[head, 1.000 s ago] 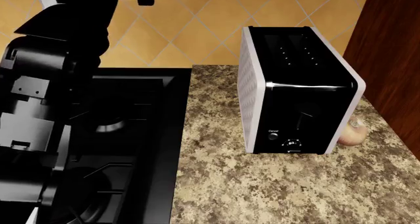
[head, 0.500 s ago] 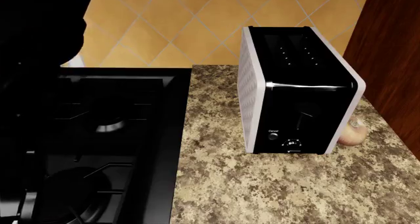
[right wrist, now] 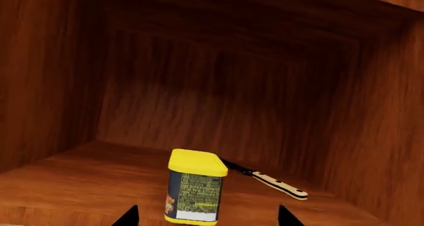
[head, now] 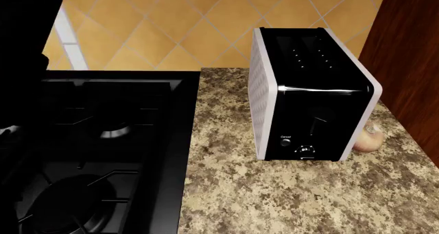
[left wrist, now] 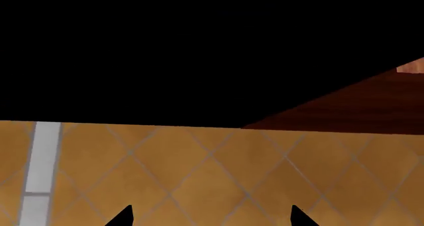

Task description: Pick the canned food and canned food from the counter and place them in the cabinets closest to them.

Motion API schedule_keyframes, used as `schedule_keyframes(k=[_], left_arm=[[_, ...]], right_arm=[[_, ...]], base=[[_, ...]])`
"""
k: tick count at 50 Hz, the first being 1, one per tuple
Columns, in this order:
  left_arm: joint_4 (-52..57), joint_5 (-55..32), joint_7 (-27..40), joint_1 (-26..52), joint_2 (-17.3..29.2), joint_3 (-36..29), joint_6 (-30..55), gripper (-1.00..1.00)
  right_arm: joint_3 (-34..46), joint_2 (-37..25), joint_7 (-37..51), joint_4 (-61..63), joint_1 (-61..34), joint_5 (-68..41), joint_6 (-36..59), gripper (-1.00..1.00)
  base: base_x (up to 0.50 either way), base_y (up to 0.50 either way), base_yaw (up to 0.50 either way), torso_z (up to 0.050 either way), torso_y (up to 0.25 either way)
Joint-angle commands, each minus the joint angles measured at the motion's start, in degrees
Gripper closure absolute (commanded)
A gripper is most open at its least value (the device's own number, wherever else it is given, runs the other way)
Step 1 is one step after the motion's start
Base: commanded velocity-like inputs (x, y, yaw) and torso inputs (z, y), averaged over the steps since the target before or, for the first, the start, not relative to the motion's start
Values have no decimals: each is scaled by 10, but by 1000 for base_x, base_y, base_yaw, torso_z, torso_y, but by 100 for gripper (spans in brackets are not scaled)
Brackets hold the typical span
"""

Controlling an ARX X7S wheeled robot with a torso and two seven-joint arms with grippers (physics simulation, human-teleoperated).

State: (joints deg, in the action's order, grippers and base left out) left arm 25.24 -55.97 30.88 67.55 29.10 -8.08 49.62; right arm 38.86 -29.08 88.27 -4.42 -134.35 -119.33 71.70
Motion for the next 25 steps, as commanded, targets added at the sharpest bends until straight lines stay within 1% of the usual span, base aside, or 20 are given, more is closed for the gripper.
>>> schedule_keyframes(k=[1,6,15,25], left_arm=[[130,-78,70,-42,33,66,26,-100],[158,-111,88,-54,40,88,27,-100],[176,-123,94,-81,47,100,22,-100],[208,-150,114,-98,60,121,20,-100]], right_arm=[[62,-83,17,101,-6,-95,-97,-100],[67,-103,17,134,-6,-104,-121,-100],[52,-116,17,157,-6,-102,-123,-100],[58,-139,17,202,-6,-114,-157,-100]], base=[[0,0,0,0,0],[0,0,0,0,0],[0,0,0,0,0],[0,0,0,0,0]])
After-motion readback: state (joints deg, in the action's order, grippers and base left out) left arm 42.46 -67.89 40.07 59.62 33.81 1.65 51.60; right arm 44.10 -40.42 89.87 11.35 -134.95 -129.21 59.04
